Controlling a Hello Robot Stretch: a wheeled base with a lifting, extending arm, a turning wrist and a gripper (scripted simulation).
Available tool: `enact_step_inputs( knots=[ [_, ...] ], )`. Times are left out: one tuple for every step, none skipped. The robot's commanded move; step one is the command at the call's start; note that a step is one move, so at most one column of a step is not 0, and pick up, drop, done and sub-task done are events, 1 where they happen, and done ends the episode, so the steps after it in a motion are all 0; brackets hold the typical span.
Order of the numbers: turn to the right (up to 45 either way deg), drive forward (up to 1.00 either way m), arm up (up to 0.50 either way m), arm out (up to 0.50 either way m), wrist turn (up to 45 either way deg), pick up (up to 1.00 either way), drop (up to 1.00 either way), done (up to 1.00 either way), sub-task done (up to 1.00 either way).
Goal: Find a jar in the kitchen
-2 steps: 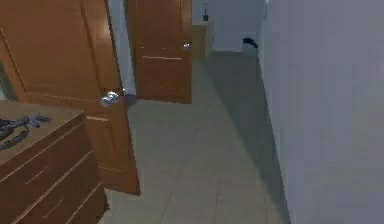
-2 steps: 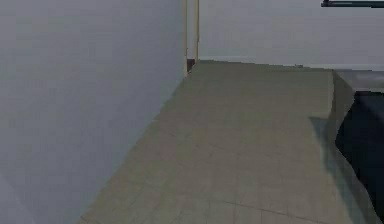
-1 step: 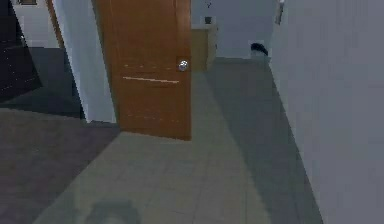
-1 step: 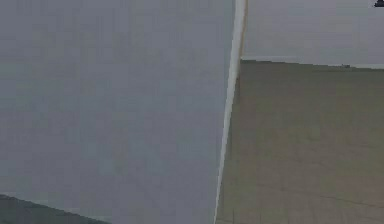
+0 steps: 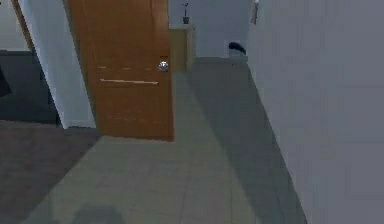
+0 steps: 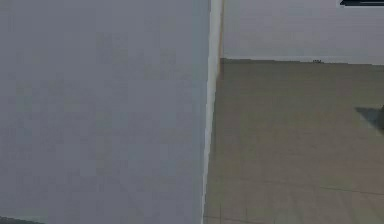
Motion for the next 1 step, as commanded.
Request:
enact_step_inputs(
  knots=[
    [0.0, 0.50, 0.00, 0.00, 0.0, 0.00, 0.00, 0.00, 0.00]
  ],
)
